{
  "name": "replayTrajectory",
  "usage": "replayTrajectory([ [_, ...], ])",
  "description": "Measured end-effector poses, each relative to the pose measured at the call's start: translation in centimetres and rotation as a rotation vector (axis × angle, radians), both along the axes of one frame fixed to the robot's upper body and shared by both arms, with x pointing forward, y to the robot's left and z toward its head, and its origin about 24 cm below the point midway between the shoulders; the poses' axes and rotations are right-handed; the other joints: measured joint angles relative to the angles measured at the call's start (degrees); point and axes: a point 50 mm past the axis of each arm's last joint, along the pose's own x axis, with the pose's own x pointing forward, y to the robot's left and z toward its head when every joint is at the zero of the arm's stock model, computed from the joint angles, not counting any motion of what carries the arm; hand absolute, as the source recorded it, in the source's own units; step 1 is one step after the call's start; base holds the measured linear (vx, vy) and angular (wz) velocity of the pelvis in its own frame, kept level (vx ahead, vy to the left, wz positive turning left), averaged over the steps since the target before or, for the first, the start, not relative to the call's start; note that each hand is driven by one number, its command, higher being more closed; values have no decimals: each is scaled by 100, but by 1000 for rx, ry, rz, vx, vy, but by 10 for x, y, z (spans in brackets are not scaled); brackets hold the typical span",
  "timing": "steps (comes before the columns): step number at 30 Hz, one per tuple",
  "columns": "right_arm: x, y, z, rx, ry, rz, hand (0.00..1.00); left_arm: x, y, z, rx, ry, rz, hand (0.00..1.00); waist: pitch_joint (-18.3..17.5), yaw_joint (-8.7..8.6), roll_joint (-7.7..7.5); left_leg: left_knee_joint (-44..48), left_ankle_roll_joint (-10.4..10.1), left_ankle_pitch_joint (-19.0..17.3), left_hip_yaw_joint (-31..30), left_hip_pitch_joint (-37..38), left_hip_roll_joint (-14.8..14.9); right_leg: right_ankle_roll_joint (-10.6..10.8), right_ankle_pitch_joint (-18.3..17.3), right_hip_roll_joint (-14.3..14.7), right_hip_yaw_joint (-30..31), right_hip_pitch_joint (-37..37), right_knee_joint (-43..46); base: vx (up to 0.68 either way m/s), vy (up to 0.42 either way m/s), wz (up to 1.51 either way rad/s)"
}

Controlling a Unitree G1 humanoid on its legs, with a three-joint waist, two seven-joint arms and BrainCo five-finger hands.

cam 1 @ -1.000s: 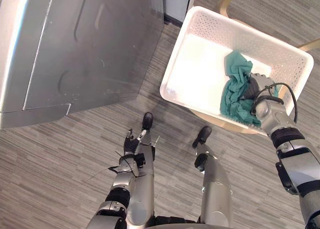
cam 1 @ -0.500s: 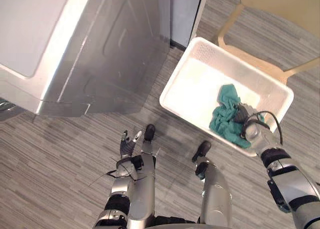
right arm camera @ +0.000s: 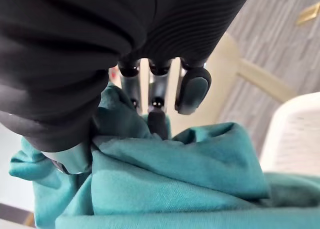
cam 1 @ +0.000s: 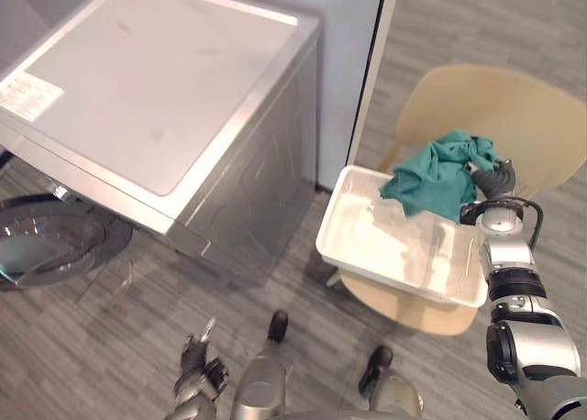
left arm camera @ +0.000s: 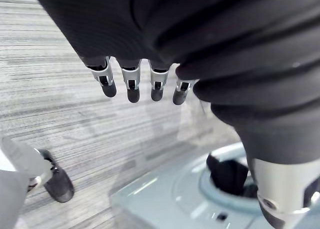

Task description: Pick up the laundry basket with both hands and put the clothes into the washing machine.

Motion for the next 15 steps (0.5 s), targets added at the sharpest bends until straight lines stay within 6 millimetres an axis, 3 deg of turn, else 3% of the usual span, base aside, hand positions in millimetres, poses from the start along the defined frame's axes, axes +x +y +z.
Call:
replayTrajectory([
  [2, -3, -4, 8, 11, -46, -28, 100, -14, 22, 5, -15, -50, 217, 0, -228, 46, -23, -101, 6, -7, 61, 166, 38, 27, 155, 126, 0, 255, -400, 49, -12, -15],
  [5, -8, -8, 29, 10, -149, -57, 100, -22, 65, 35, 80, -226, 499, 0, -504, 122, -79, -190, 22, -28, 163, 309, 49, 23, 439, 267, 49, 556, -923, 54, -6, -20],
  [9, -16, -3, 59, 18, -301, -32, 100, -24, 111, 107, 353, -508, 664, 0, -812, 124, -116, -195, 56, -121, 289, 504, 26, 29, 592, 322, 121, 790, -1284, 38, -10, -14],
  [10, -17, -1, 61, 23, -319, -27, 100, -25, 114, 116, 391, -533, 678, 0, -861, 126, -111, -200, 57, -133, 324, 536, 27, 28, 593, 323, 156, 805, -1292, 33, -3, -20],
  [15, -29, 11, 81, 9, -459, 34, 100, -17, 123, 208, 785, -701, 677, 0, -1059, 100, -84, -187, 67, -243, 496, 831, 38, 28, 593, 334, 338, 978, -1303, 13, -1, -17],
])
